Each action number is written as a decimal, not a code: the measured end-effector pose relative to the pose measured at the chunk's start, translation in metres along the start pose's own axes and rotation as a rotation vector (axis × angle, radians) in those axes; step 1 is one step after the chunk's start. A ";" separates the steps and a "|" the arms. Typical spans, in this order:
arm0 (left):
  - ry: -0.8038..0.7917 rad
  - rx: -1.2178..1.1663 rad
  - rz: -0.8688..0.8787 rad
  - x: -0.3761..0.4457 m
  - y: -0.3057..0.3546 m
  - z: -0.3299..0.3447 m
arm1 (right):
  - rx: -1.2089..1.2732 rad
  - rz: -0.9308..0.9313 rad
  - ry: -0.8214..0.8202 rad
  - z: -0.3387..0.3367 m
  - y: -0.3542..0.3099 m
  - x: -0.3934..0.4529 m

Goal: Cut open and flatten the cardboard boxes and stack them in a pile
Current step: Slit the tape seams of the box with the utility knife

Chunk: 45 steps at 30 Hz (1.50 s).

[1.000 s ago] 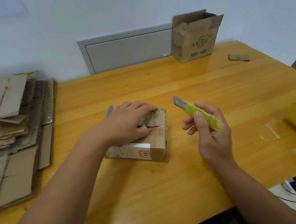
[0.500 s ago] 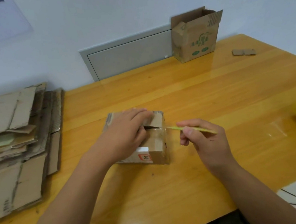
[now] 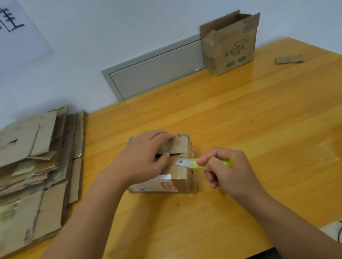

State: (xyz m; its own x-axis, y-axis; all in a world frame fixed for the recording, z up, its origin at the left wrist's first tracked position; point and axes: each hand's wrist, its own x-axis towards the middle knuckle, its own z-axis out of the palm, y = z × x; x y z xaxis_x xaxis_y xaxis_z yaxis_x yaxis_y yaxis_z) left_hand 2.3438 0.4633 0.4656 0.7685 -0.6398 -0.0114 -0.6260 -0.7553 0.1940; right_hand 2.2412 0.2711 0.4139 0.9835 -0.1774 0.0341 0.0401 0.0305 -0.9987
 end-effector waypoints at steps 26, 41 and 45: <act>0.194 -0.174 -0.006 -0.003 -0.002 0.028 | 0.409 0.226 0.126 -0.014 -0.019 0.071; 0.228 -0.186 -0.016 -0.003 -0.001 0.028 | 0.184 0.303 0.023 0.003 0.003 0.089; 0.232 -0.182 -0.003 -0.002 -0.001 0.029 | 0.099 0.304 0.029 0.008 0.007 0.102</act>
State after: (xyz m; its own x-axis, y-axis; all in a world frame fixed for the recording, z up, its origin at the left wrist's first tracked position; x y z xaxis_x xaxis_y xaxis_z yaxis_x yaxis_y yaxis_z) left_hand 2.3389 0.4616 0.4375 0.7935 -0.5719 0.2082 -0.6053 -0.7061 0.3675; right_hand 2.3432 0.2613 0.4110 0.9478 -0.1735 -0.2674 -0.2360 0.1820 -0.9546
